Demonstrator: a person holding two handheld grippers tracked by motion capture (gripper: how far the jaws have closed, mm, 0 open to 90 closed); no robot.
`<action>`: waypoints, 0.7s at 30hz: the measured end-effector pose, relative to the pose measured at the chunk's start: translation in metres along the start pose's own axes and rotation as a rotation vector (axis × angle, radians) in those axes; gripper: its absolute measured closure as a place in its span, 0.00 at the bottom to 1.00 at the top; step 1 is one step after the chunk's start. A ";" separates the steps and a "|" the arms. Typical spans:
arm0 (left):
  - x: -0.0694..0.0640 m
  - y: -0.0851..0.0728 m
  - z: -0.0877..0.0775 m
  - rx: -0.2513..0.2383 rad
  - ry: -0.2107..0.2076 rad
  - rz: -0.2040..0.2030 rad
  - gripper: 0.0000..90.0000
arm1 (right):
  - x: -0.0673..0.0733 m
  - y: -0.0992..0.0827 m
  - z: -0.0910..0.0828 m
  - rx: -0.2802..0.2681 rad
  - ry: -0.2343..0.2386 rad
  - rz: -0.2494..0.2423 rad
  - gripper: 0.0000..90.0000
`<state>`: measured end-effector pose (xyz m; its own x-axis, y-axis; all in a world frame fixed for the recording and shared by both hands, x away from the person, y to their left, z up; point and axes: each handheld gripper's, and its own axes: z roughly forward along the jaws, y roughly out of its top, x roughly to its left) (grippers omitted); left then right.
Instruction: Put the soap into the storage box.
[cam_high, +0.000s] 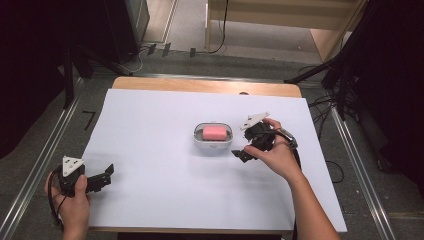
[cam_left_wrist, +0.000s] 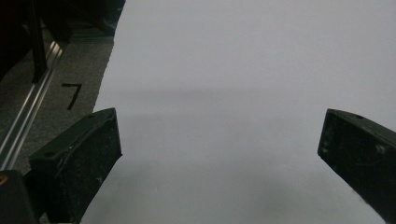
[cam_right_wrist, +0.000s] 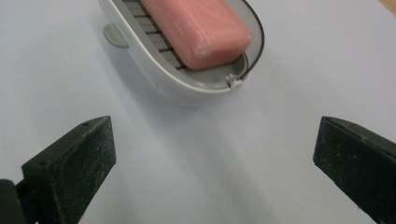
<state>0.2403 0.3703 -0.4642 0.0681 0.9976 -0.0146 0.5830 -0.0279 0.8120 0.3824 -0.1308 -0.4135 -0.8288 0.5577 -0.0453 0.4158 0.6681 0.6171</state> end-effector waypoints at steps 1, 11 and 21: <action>0.000 0.000 0.000 0.000 0.000 0.000 0.00 | 0.000 -0.003 -0.001 0.000 0.000 0.006 0.00; 0.000 0.000 0.000 -0.001 0.002 0.002 0.00 | -0.007 -0.035 -0.010 -0.025 -0.028 0.081 0.00; -0.001 0.000 0.000 -0.001 0.004 0.004 0.00 | -0.010 -0.059 -0.019 -0.044 -0.053 0.129 0.00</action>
<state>0.2402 0.3698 -0.4642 0.0674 0.9977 -0.0094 0.5822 -0.0317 0.8124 0.3586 -0.1858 -0.4344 -0.7482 0.6634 -0.0041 0.4996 0.5675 0.6545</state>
